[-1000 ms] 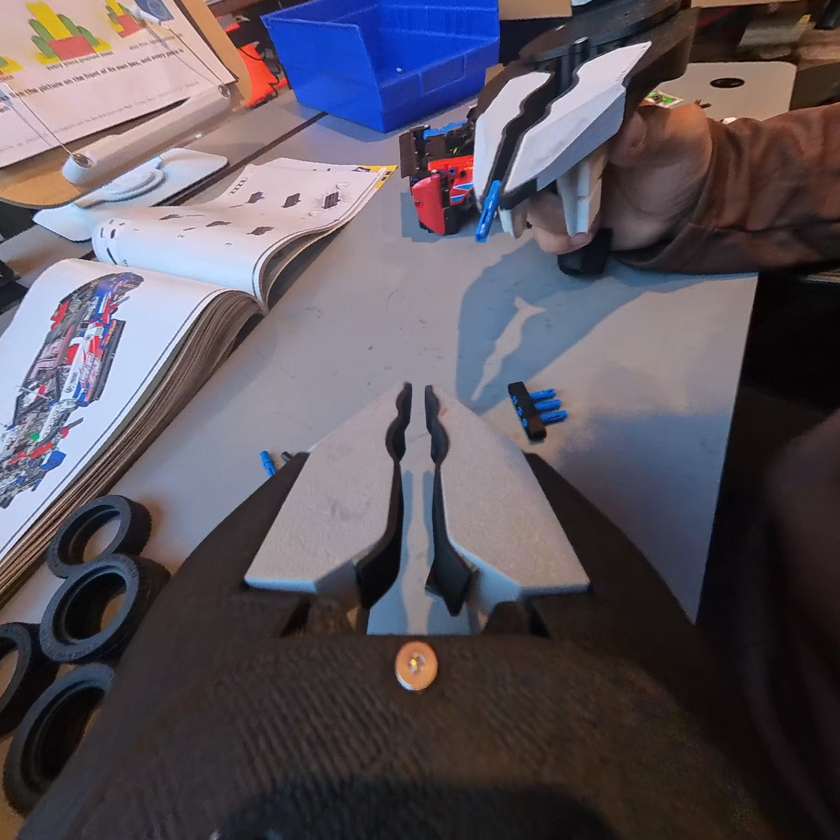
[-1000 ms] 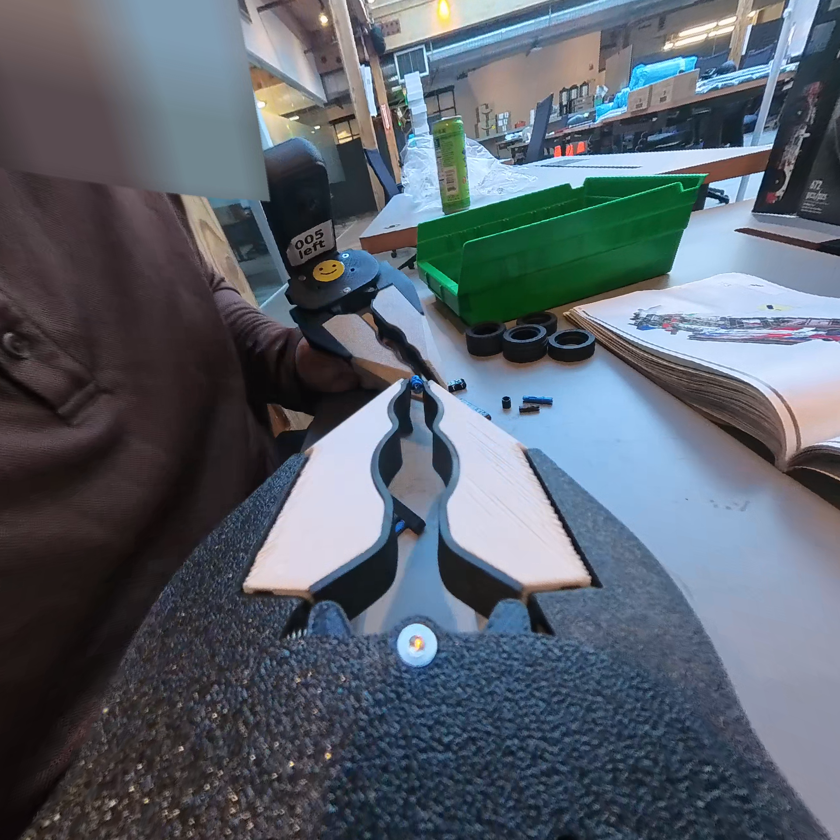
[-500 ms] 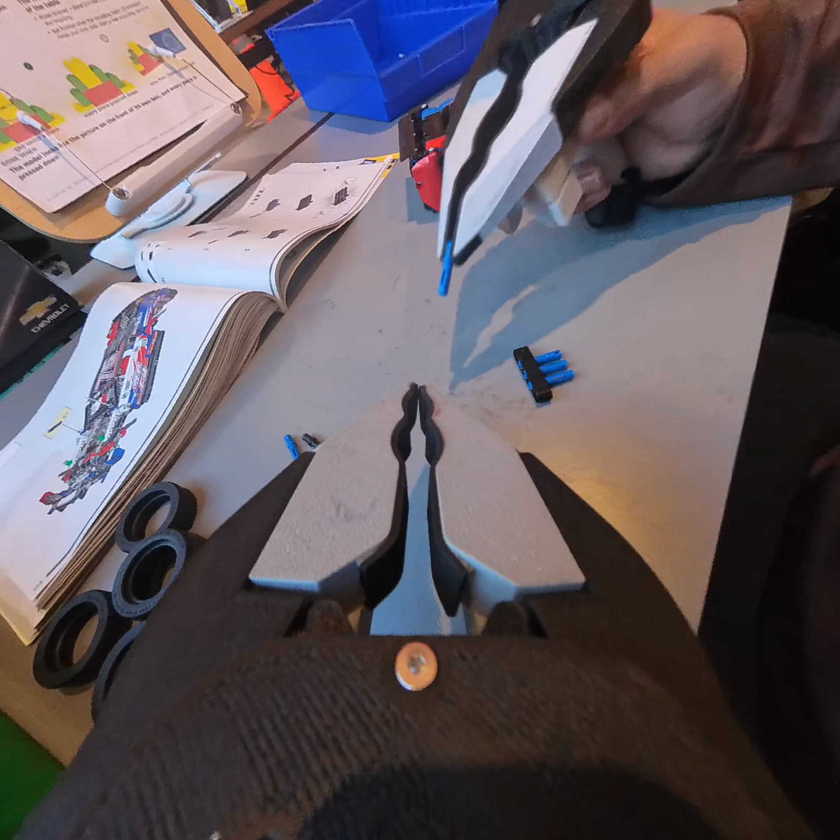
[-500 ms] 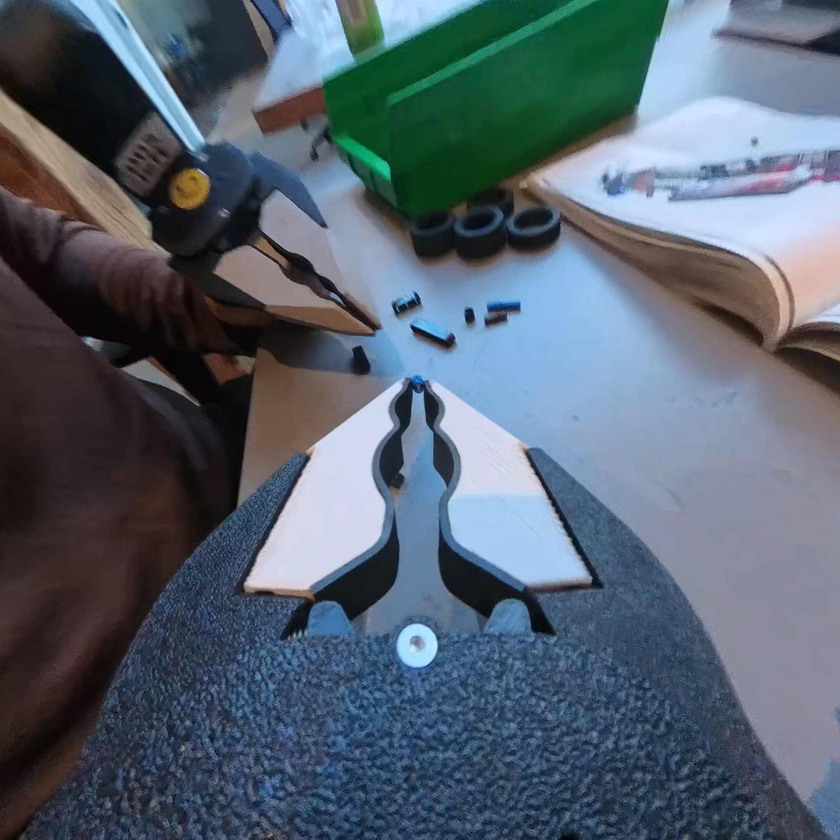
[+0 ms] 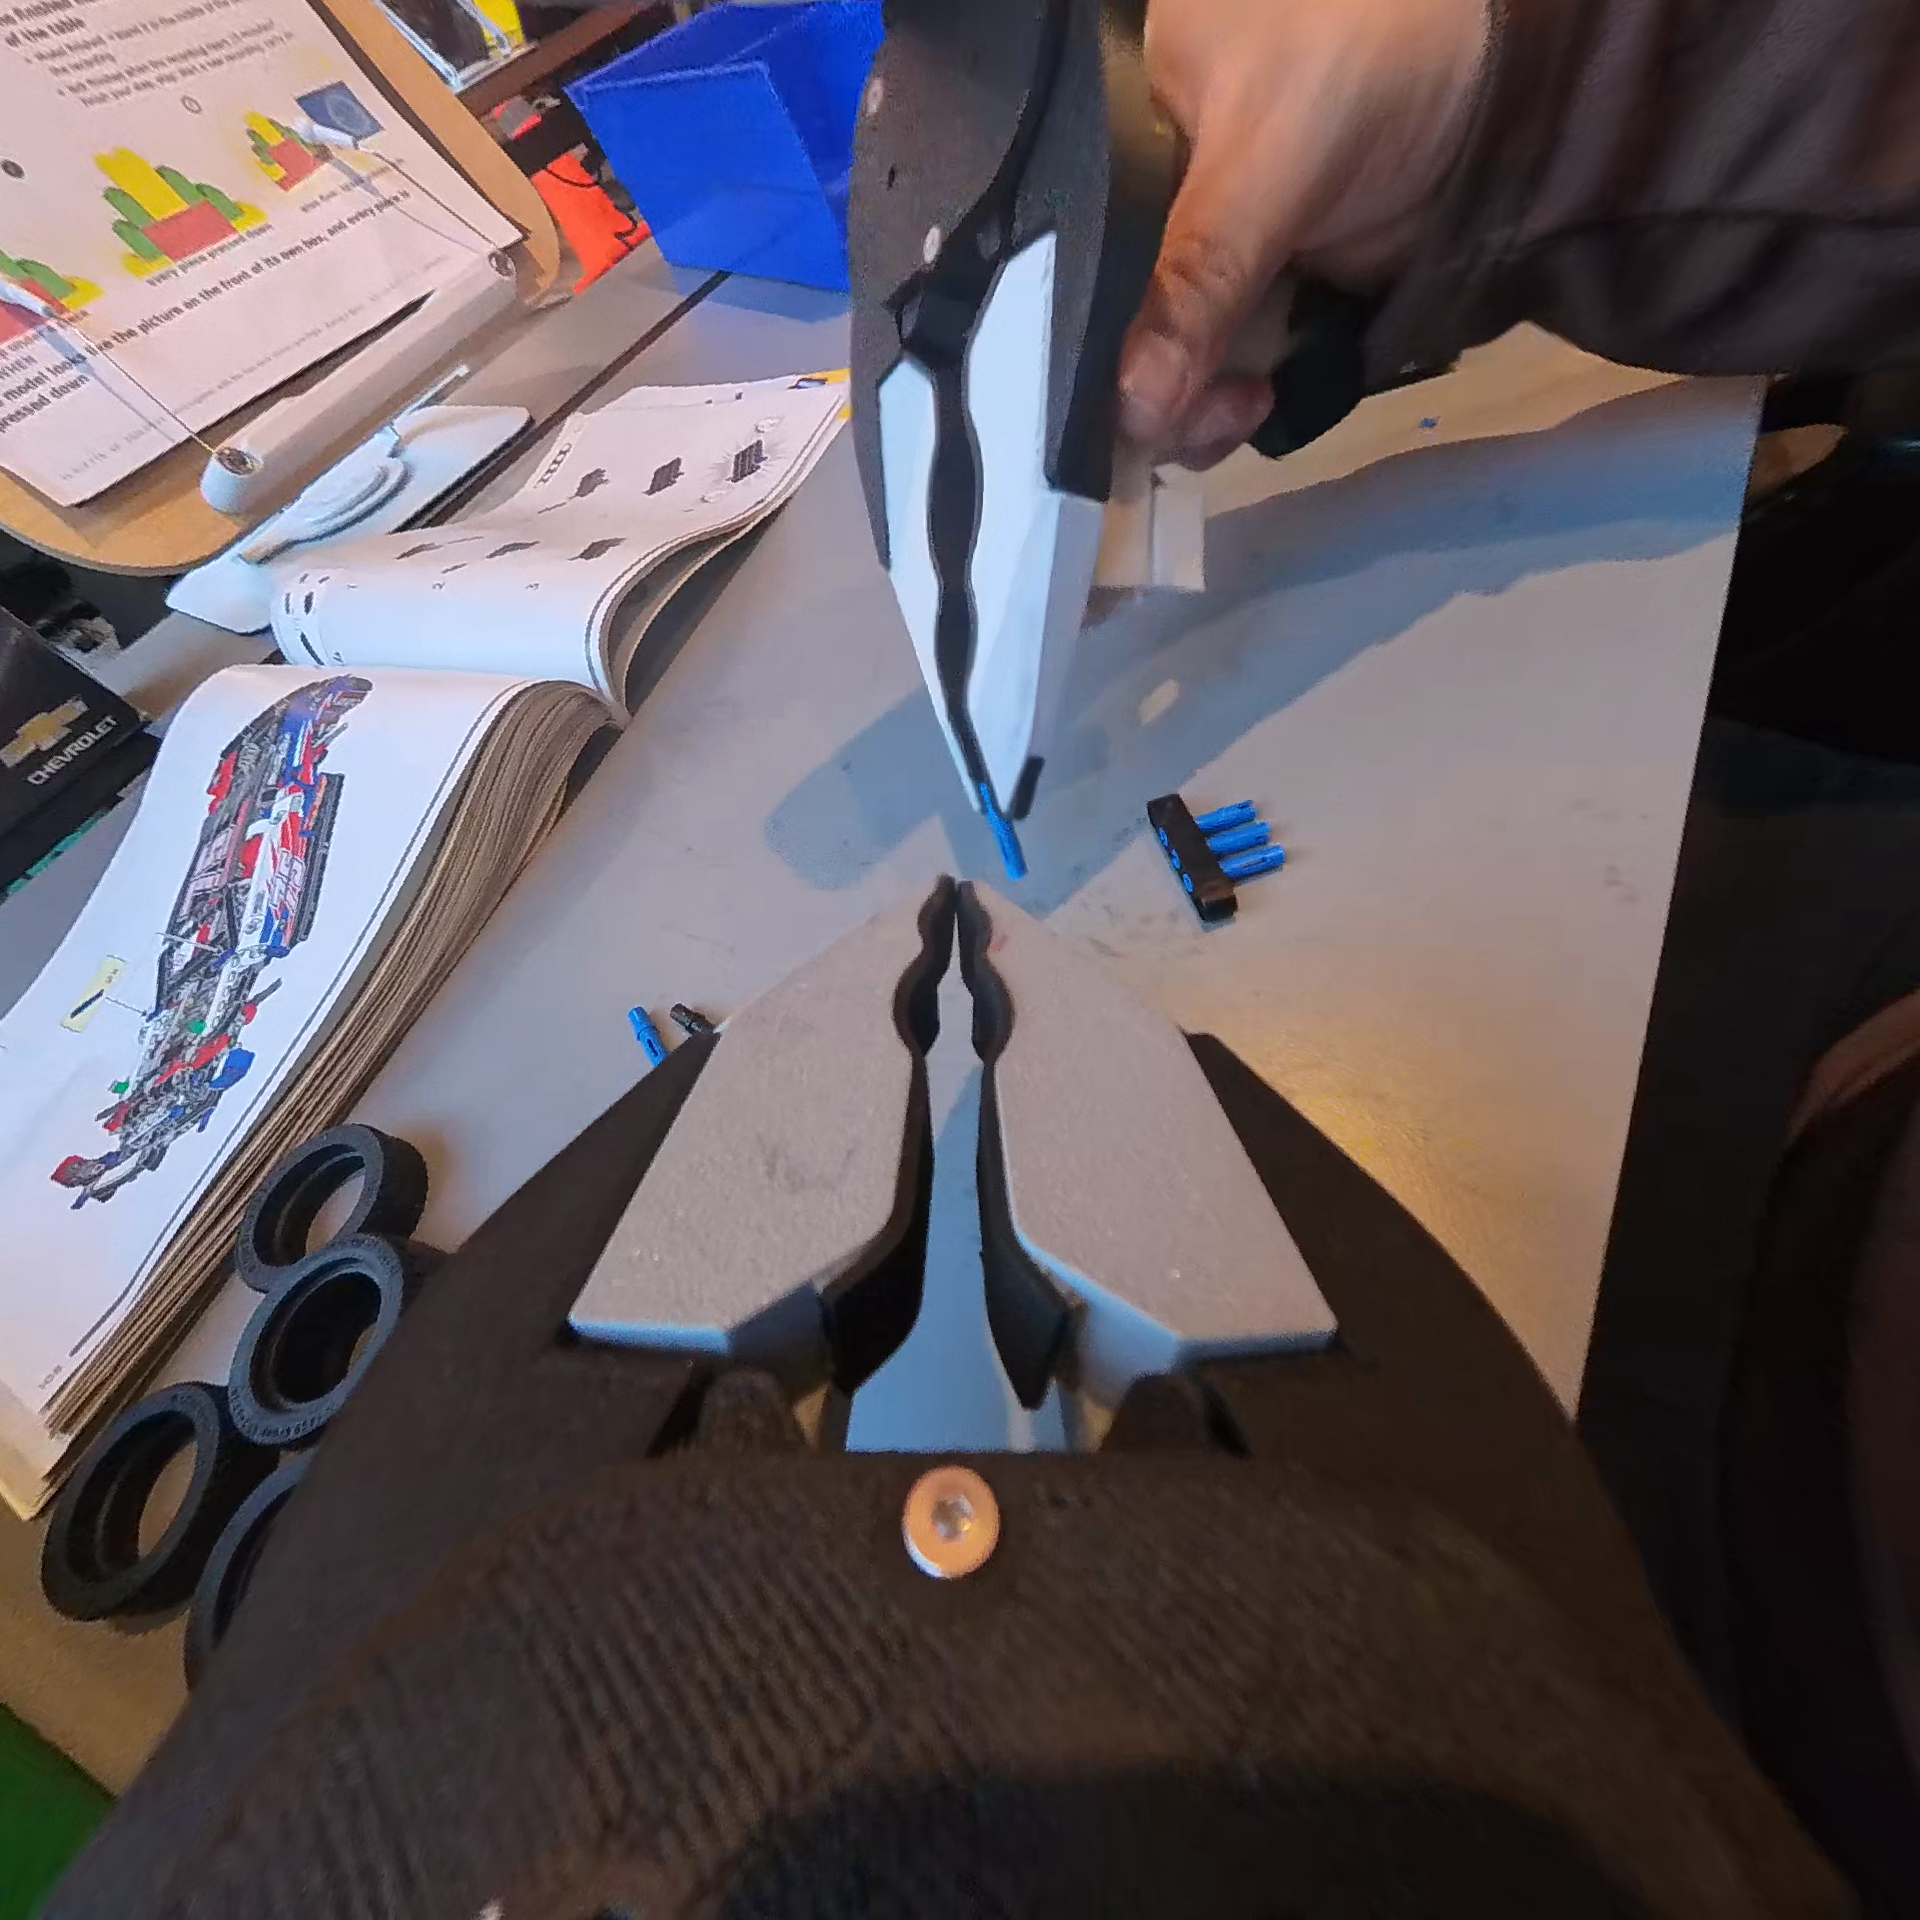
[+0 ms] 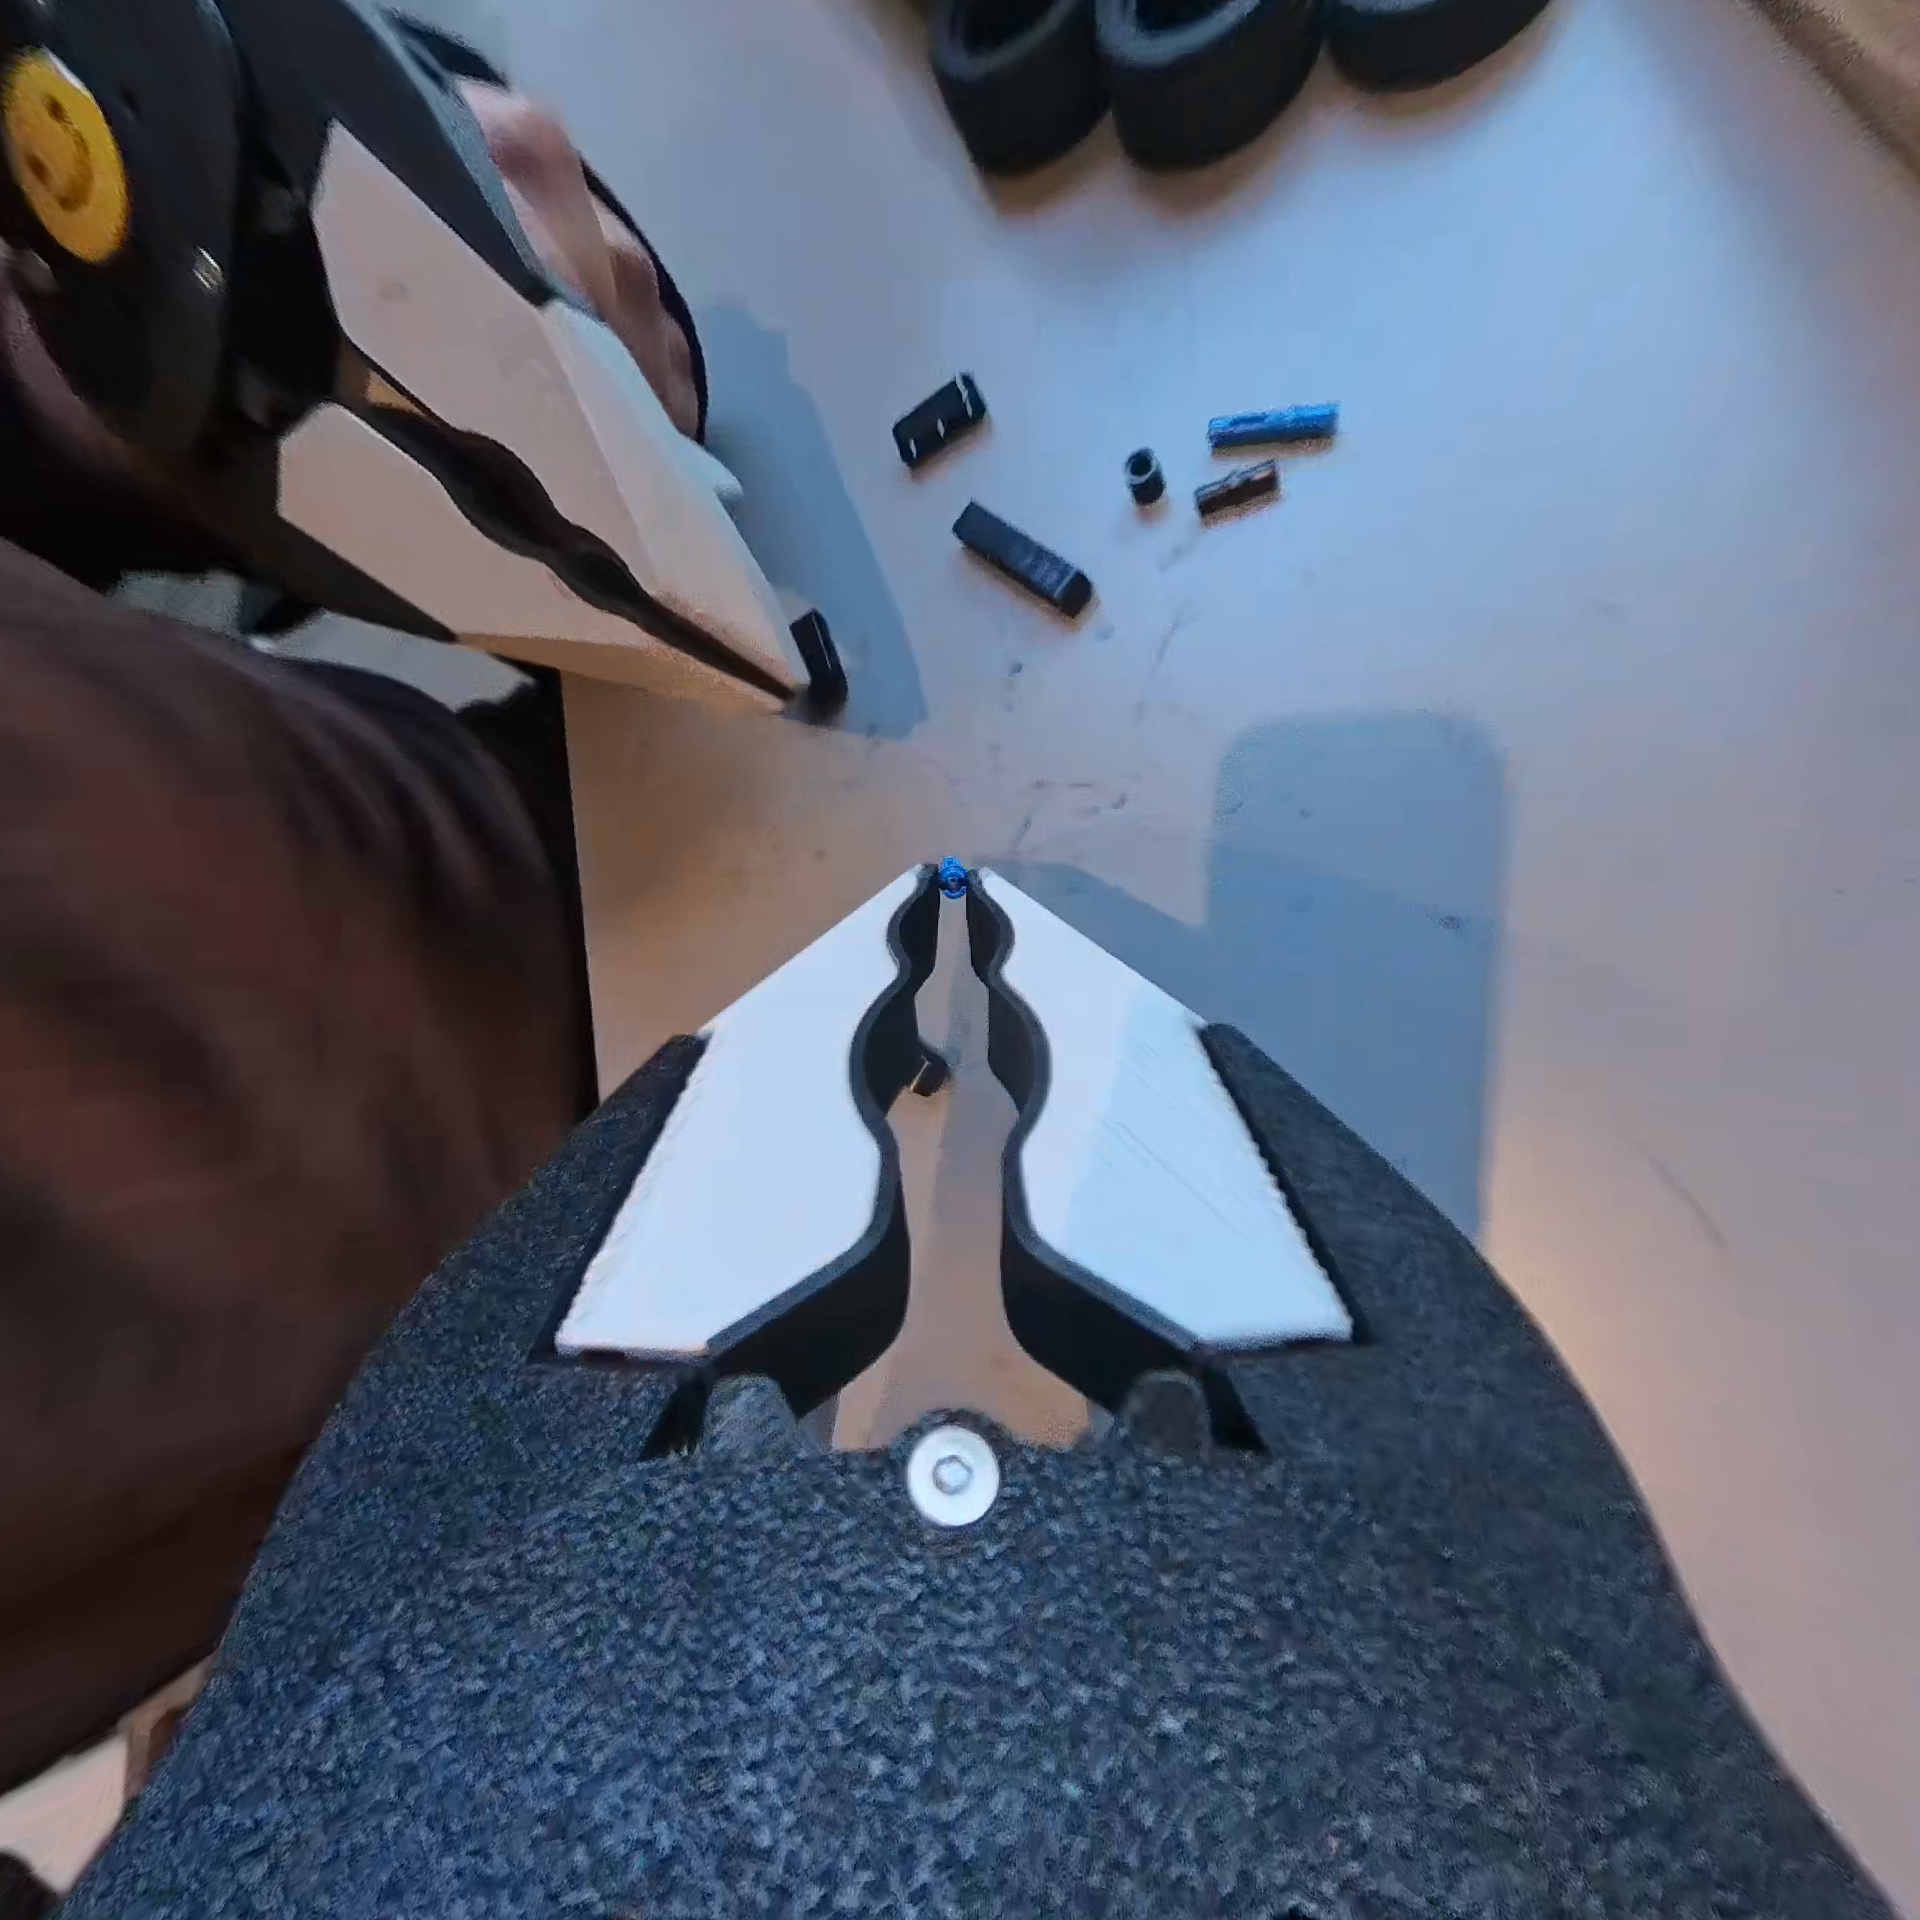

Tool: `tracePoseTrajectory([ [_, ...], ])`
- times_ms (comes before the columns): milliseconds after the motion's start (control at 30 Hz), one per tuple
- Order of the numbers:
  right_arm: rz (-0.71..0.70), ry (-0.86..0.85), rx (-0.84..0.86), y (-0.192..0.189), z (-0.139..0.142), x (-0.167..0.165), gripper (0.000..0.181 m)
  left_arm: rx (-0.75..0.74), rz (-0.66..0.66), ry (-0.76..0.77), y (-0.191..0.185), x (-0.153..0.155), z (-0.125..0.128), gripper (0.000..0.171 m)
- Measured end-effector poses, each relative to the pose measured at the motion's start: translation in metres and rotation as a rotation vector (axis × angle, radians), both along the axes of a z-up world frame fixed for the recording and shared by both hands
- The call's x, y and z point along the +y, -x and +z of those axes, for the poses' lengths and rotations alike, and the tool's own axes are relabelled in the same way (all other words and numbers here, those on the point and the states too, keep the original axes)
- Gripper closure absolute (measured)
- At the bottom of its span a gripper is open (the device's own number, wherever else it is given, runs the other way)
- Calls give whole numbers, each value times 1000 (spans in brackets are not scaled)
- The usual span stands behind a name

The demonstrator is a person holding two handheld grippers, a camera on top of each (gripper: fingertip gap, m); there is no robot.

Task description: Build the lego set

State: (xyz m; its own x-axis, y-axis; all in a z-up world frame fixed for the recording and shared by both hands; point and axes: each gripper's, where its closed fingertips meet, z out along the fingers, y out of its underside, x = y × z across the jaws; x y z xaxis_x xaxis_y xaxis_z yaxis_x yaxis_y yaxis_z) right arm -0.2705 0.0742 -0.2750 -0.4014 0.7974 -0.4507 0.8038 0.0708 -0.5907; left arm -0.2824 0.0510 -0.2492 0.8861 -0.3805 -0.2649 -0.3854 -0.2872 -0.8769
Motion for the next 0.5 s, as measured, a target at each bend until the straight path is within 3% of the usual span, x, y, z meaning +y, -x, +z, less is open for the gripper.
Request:
tracePoseTrajectory([
  [300, 129, -121, -89, 2, -25, -18, 176, 1, -17, 12, -2, 0, -2, 171],
  [500, 179, -184, -72, 5, -26, -16, 176, -14, -23, 53, -2, 1, -7, 171],
])
